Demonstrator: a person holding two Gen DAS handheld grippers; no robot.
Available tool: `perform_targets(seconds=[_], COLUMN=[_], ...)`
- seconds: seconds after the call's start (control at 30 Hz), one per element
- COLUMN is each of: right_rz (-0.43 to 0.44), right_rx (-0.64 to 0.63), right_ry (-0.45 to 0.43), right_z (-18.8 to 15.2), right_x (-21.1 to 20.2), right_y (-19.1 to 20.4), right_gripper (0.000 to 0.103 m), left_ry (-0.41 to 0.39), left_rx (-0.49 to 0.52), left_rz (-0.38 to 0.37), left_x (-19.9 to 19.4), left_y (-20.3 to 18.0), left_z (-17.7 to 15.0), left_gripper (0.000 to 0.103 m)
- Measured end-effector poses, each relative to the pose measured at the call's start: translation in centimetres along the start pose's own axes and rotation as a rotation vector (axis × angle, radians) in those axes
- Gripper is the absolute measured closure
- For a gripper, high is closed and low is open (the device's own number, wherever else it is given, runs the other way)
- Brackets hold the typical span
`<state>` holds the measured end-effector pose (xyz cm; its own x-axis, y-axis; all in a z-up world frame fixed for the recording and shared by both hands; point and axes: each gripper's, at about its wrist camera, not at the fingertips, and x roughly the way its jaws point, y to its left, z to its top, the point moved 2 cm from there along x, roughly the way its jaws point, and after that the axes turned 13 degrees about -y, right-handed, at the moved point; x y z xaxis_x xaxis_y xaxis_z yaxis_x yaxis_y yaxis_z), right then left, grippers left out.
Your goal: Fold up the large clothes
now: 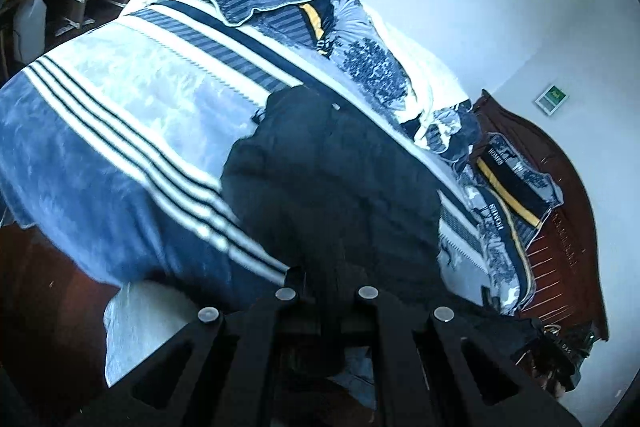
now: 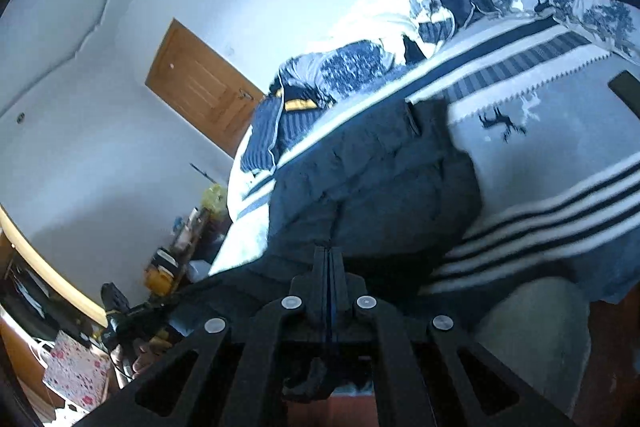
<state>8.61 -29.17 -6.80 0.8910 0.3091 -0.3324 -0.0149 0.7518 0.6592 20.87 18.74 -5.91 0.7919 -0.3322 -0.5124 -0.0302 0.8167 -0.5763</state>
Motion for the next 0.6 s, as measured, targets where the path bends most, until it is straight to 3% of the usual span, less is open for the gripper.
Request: perform_targets(seconds=[0.17,0.3,0.47,0.6], right_rz=[0.021,0.03,-0.004,-0.044], right_rx=[0.001,-0.017,-0.045,-0.057], right_ry=[-0.02,-0.022,-0.014,0.03], right_z=[4.4,8.1,14.4,18.0], right_x=[2.9,7.0,15.1,22.3], right_y=[0.5,0.6,-1.4,-4.1], right_gripper=[0.102,0.102,0.102,0.102], left_ry=[0.008,0.001,0.001,0.043], left_rx=[-0.006,0.054,0.074,0.074], left_rz=[-0.05,-0.047,-0.055,-0.037], left_x=[3.6,8.5,16.8,24.1], left_y=[-1.3,-3.8,-5.4,-4.9], left_z=[4.7,9.3,13.9,15.5], left_gripper=[0.1,0.099,0.099,0.099])
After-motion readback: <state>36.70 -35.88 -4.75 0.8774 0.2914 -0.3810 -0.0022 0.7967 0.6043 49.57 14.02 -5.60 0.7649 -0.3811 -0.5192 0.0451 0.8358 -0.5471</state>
